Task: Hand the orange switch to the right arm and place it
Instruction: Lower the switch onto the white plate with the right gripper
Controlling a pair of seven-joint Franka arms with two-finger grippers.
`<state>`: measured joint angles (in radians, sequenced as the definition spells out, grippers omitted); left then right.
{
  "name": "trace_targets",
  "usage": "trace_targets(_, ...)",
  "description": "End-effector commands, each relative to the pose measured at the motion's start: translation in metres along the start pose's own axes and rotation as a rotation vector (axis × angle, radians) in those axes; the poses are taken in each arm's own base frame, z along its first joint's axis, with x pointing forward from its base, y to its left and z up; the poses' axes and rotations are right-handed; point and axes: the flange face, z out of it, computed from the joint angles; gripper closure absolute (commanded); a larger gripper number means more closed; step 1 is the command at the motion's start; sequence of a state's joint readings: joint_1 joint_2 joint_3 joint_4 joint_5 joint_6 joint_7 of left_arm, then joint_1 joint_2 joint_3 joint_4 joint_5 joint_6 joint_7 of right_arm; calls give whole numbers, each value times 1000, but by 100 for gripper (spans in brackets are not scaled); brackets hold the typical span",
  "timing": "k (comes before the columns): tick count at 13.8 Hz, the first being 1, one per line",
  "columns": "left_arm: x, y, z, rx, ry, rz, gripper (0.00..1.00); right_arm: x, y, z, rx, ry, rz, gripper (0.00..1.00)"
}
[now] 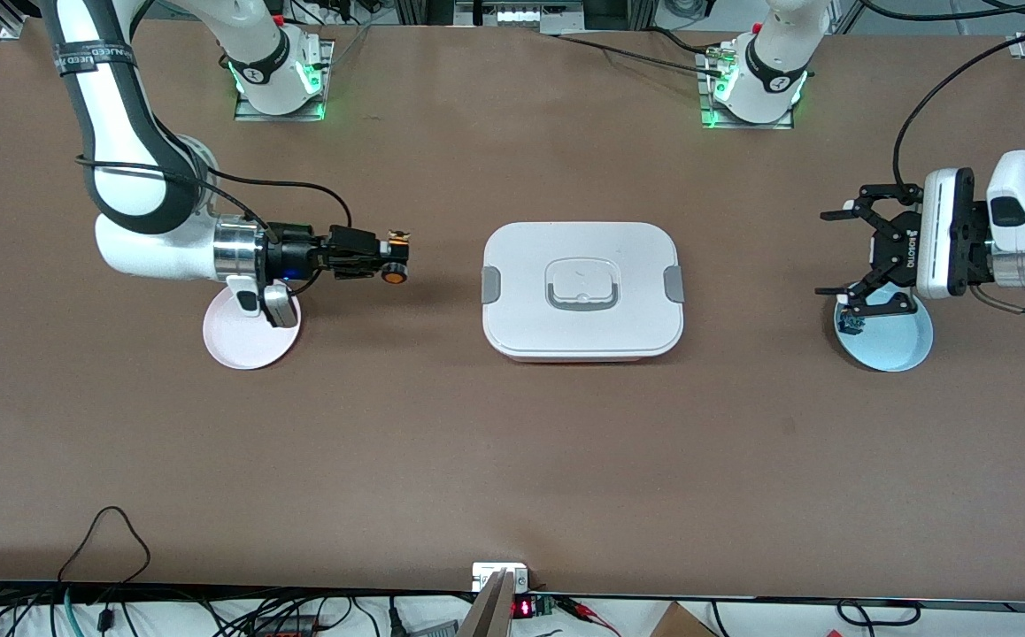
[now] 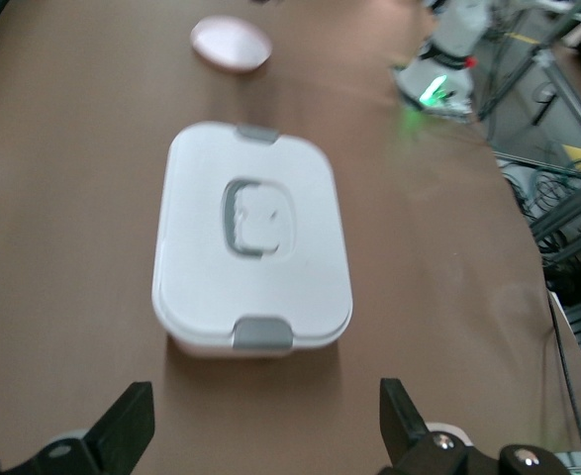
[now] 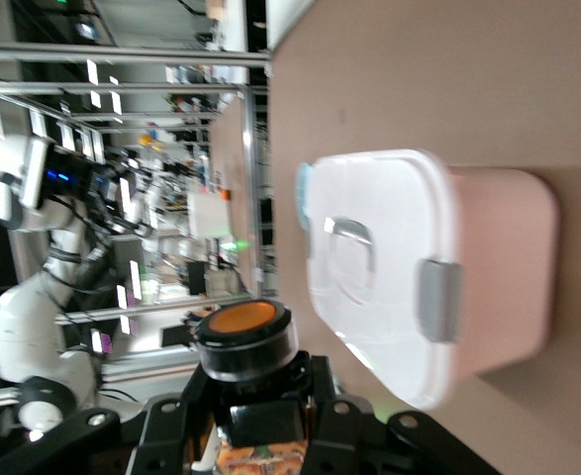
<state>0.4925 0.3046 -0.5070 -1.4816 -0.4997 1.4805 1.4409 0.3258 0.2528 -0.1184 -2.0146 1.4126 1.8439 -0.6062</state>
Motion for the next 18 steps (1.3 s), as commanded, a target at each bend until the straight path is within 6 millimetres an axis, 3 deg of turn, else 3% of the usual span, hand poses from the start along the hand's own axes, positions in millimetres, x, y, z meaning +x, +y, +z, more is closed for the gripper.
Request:
trace_targets(1, 3, -4, -7, 139, -74, -121, 0, -9, 8, -18, -96, -60, -48, 100)
trace_targets(4, -5, -16, -30, 444, -49, -170, 0, -12, 24, -41, -274, -152, -130, 100)
trace_targets(7, -8, -13, -57, 613, -37, -176, 0, -16, 38, -58, -399, -247, -264, 100)
trace_targets(9, -12, 5, -65, 631, -49, -196, 0, -18, 48, -68, -527, -349, -353, 100)
trace_targets(14, -20, 36, -84, 620, -39, -689, 0, -13, 64, -91, -840, -594, -622, 100)
trace_targets(16, -13, 52, -90, 646, -99, -792, 0, -11, 70, -97, -909, -648, -685, 100)
trace_targets(18, 14, 72, -81, 657, -175, -901, 0, -7, 79, -102, -986, -702, -805, 100)
